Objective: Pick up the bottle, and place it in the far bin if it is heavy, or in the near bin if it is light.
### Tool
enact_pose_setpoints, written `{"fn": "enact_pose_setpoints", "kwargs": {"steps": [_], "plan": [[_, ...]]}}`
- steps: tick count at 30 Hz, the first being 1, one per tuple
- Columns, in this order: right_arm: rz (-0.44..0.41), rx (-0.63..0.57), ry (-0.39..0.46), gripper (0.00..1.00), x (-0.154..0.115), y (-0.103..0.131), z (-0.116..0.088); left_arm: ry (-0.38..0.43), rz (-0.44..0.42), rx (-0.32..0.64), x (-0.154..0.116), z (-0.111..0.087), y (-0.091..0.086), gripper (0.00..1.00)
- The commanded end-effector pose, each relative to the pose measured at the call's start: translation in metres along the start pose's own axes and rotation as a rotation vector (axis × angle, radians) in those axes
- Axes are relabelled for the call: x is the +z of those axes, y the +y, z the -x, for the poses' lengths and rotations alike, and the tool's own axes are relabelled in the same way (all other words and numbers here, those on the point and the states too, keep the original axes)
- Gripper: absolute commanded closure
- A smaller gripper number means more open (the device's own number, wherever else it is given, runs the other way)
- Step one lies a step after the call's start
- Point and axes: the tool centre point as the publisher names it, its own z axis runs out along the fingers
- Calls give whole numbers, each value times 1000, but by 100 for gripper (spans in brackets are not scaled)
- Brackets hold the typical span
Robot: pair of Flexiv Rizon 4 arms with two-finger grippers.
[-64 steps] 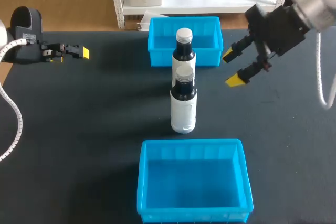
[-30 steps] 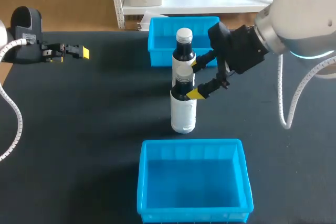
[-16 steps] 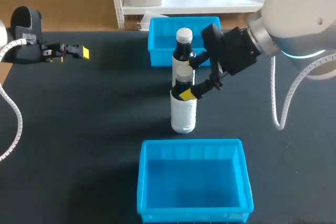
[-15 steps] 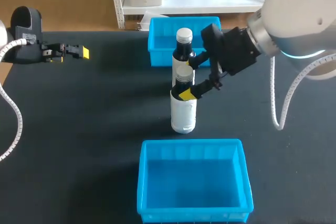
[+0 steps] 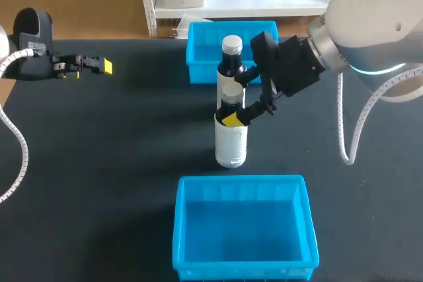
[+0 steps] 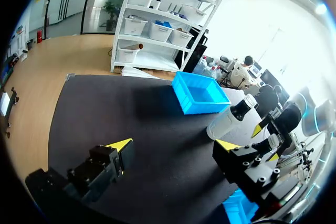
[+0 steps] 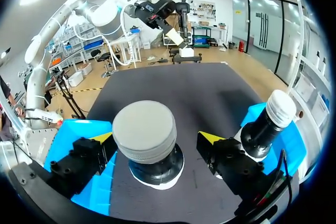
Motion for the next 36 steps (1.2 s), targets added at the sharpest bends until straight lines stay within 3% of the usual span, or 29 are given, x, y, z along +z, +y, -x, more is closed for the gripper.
{"fn": "enact_pose_setpoints", "kwargs": {"steps": [1,4,7,16,19,21,33,35,36], "plan": [[-2,0,-3,0,0,1,-1,0,0,0,0,0,0,0],[-3,1,-4,6,-1,1,-1,0,0,0,0,0,0,0],[-4,1,-5,25,-1,1,-1,0,0,0,0,0,0,0],[1,-1,-5,34,0,1,-2,0,0,0,0,0,0,0],[1,-2,-5,41,0,1,-2,0,0,0,0,0,0,0],[1,-2,-5,51,-1,1,-2,0,0,0,0,0,0,0],[3,-6,-8,54,-2,2,-2,0,0,0,0,0,0,0],[3,-7,-9,59,-2,2,-2,0,0,0,0,0,0,0],[3,-8,-9,68,-1,3,-1,0,0,0,0,0,0,0]]}}
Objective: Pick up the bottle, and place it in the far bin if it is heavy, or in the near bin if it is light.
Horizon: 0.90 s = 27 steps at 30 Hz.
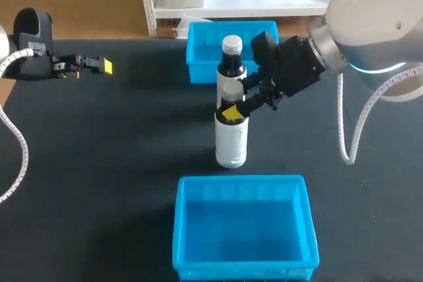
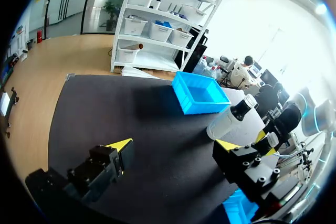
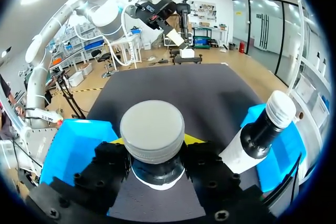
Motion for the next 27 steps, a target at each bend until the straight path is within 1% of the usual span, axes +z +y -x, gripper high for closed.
{"fn": "enact_pose_setpoints", "kwargs": {"steps": [1,3,9,13,22,27], "plan": [[1,-1,-3,78,-1,3,-1,0,0,0,0,0,0,0],[1,-2,-4,100,-1,4,-1,0,0,0,0,0,0,0],[-7,-9,-9,100,-5,5,1,0,0,0,0,0,0,0],[-20,-13,-6,100,-12,5,5,0,0,0,0,0,0,0],[-65,-25,0,100,-40,6,16,0,0,0,0,0,0,0],[-88,-20,-1,100,-60,6,16,0,0,0,0,0,0,0]]}}
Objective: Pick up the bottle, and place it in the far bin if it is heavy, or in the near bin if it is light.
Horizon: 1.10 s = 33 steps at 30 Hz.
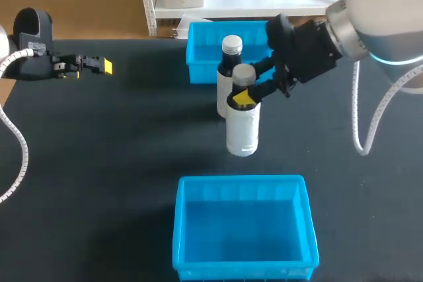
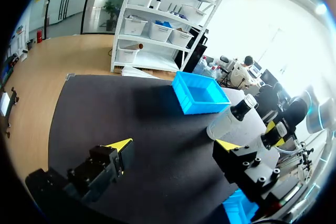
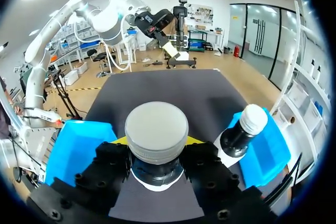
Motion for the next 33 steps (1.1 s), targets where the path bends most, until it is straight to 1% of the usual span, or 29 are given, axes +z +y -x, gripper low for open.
{"fn": "enact_pose_setpoints", "kwargs": {"steps": [1,14,22,27,33], "plan": [[-25,7,4,100,-24,8,1,0,0,0,0,0,0,0],[-102,33,33,100,-92,-7,-15,0,0,0,0,0,0,0],[-118,33,32,100,-126,-20,-23,0,0,0,0,0,0,0],[-112,28,19,100,-144,-34,-29,0,0,0,0,0,0,0],[-113,23,22,100,-163,-58,-34,0,0,0,0,0,0,0]]}}
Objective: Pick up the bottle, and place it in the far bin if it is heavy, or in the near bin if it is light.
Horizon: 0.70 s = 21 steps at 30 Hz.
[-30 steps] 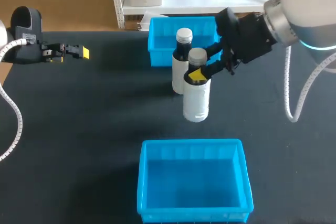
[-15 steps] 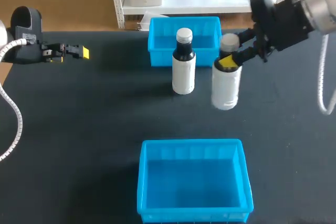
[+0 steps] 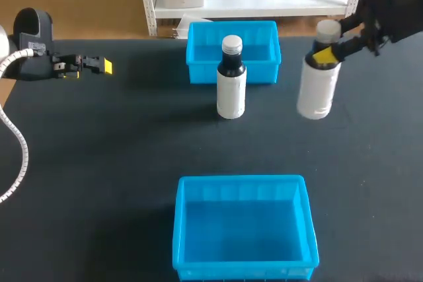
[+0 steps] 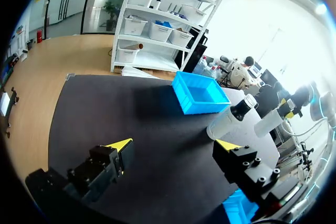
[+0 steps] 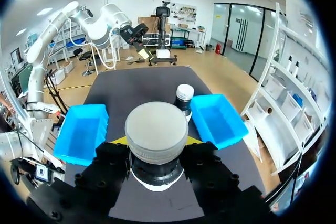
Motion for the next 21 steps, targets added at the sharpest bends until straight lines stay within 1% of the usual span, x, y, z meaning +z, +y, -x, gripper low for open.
{"fn": "enact_pose_setpoints", "kwargs": {"steps": [1,6,11,17,21], "plan": [[24,-1,3,100,-12,-21,-1,0,0,0,0,0,0,0],[27,-9,18,100,-20,-47,-3,0,0,0,0,0,0,0],[32,-20,32,100,-21,-74,-2,0,0,0,0,0,0,0],[43,-36,45,100,-16,-111,6,0,0,0,0,0,0,0],[38,-50,49,100,-13,-141,13,0,0,0,0,0,0,0]]}}
